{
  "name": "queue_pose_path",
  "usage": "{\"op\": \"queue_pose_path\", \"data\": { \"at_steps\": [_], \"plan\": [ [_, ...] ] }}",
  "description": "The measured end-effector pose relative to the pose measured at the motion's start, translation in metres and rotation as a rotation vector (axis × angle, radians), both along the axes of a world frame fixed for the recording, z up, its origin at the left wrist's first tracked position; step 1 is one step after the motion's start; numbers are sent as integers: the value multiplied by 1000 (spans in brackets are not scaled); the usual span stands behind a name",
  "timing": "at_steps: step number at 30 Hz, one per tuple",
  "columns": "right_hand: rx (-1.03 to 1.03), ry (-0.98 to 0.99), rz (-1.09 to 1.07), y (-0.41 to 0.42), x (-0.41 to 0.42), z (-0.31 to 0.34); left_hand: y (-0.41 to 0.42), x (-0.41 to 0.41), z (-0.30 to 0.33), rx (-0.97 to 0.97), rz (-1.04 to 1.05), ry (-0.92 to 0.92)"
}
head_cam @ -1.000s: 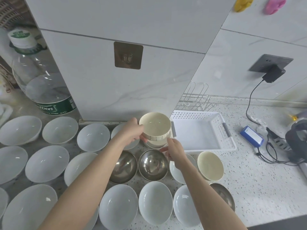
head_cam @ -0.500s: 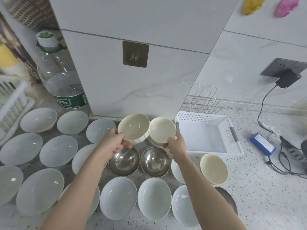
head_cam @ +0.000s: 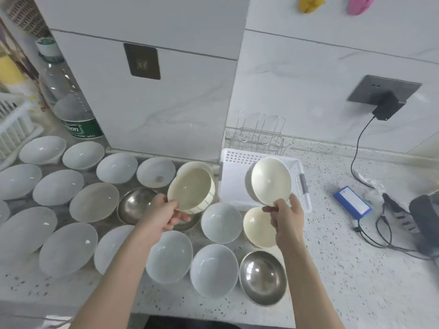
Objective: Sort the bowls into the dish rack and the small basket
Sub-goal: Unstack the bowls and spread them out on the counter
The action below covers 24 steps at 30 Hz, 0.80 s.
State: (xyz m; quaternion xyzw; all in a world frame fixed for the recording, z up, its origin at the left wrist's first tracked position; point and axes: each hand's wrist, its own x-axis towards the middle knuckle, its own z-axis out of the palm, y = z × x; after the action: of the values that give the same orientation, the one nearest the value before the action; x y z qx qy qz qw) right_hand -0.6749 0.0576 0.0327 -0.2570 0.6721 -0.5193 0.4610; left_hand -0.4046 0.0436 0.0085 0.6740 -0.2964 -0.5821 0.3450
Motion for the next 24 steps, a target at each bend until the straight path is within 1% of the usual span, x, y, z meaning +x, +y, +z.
{"op": "queue_pose_path", "data": {
  "at_steps": [3, 7, 12, 14, 24],
  "plan": [
    [-33, 38, -109, 34, -49, -3, 20, -42, 2, -18, -19, 55],
    [51, 96, -157, 67, -99, -20, 43, -82, -2, 21, -32, 110],
    [226, 160, -41, 80, -133, -46, 63, -120, -10, 75, -76, 37],
    [272, 171, 3, 81, -139, -53, 69, -131, -13, 101, -81, 41],
    [285, 219, 123, 76, -144, -73, 87, -156, -21, 112, -113, -14]
  ]
}}
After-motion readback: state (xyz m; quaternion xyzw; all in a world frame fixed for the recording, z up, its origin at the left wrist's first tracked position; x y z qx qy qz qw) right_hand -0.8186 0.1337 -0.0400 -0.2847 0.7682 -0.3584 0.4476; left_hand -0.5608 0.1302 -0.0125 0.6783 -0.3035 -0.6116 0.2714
